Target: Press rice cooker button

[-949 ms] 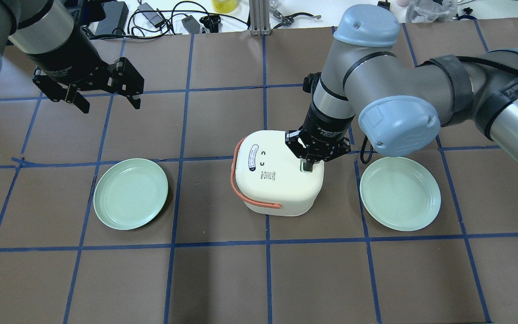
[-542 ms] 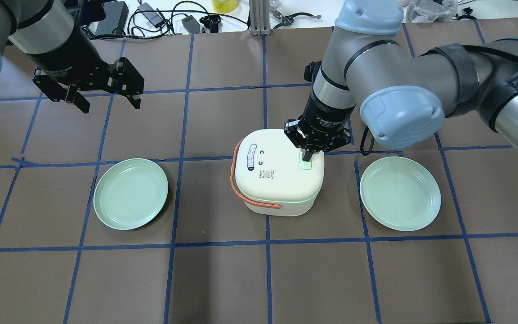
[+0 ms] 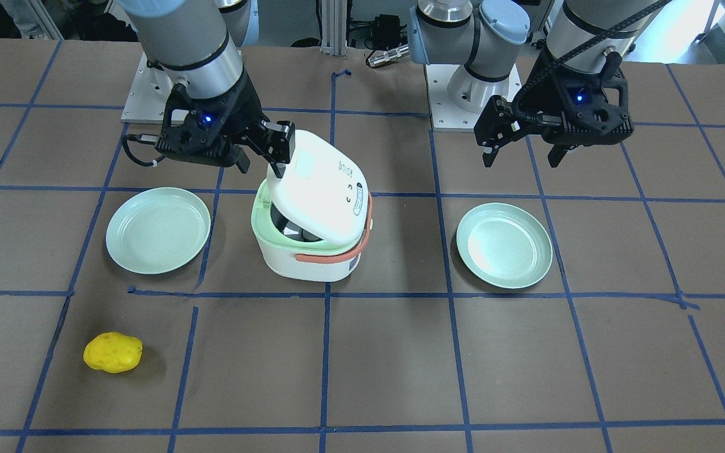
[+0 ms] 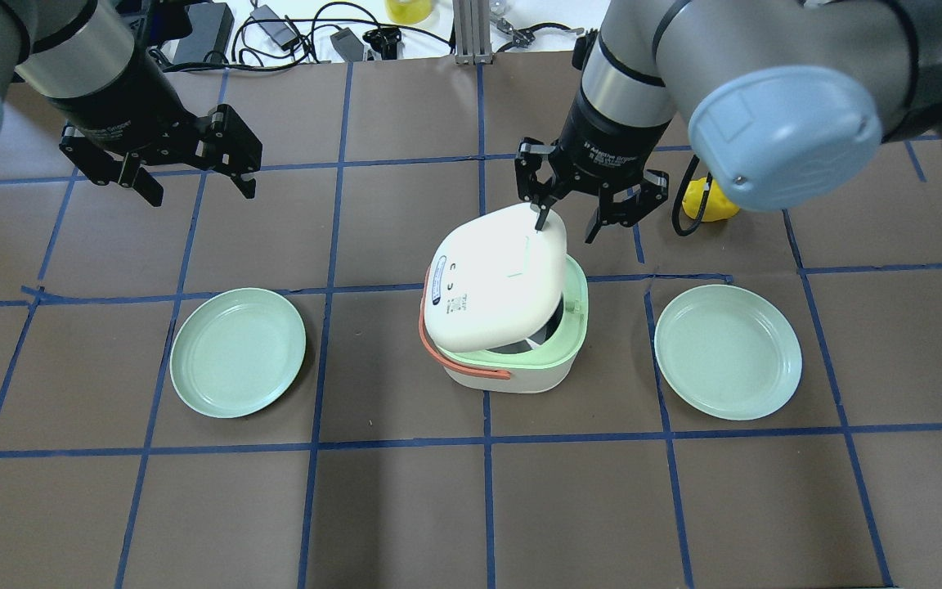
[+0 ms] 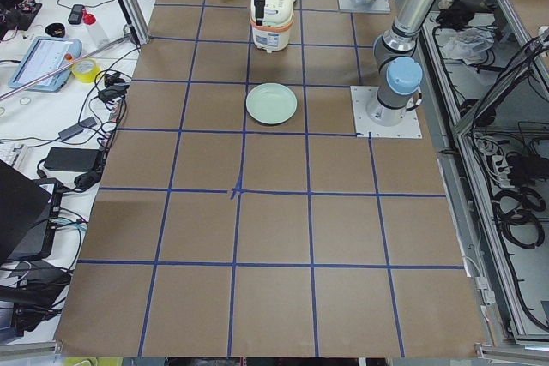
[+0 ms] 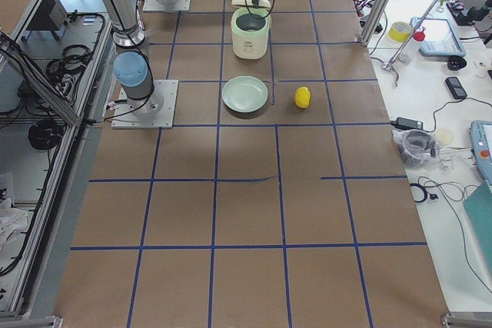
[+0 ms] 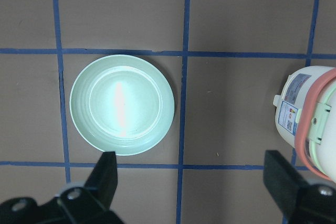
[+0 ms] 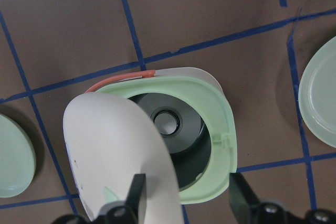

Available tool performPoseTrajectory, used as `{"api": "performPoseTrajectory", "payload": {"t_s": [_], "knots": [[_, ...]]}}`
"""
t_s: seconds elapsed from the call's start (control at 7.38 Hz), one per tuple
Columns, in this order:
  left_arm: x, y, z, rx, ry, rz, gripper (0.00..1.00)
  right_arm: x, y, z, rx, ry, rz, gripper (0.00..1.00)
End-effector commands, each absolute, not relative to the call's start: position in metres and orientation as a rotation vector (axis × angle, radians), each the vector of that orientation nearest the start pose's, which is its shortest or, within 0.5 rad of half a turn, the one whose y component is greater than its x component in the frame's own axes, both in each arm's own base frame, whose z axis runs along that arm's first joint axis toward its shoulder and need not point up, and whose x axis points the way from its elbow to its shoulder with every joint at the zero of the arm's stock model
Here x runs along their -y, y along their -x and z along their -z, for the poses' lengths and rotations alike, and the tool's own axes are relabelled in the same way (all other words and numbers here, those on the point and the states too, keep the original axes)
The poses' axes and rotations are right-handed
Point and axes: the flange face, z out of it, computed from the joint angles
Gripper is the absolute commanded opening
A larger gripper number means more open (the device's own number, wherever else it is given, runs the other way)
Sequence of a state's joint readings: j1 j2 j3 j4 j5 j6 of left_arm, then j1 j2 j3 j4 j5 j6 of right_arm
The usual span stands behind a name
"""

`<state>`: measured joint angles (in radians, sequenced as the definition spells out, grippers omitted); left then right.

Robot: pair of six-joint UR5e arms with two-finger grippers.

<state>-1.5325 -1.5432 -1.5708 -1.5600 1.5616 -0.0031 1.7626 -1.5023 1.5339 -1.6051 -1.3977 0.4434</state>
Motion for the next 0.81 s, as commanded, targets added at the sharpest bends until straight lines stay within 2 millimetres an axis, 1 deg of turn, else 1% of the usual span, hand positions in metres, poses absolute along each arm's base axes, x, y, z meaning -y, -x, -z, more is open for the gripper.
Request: {"api": "performPoseTrajectory", "payload": {"t_s": [0.0,0.14,0.27,0.41,0.54,0.68], "knots": [[0.489,0.116,-0.502,-3.149,0.065,0.061,1.00,0.493,-0.224,-0.523,-3.026,-0.345,-0.021,1.00],[0.489,0.116,-0.502,-3.149,0.065,0.061,1.00,0.510,-0.190,-0.514,-3.090,-0.265,-0.023,1.00],[0.489,0.116,-0.502,-3.149,0.065,0.061,1.00,0.523,-0.148,-0.514,-3.091,-0.257,-0.023,1.00],[0.489,0.116,-0.502,-3.149,0.065,0.061,1.00,0.530,-0.116,-0.514,-3.089,-0.283,-0.024,1.00],[0.489,0.116,-0.502,-3.149,0.065,0.061,1.00,0.531,-0.108,-0.512,-3.092,-0.286,-0.031,1.00],[0.489,0.116,-0.502,-3.149,0.065,0.061,1.00,0.527,-0.109,-0.508,-3.094,-0.284,-0.045,1.00]]}}
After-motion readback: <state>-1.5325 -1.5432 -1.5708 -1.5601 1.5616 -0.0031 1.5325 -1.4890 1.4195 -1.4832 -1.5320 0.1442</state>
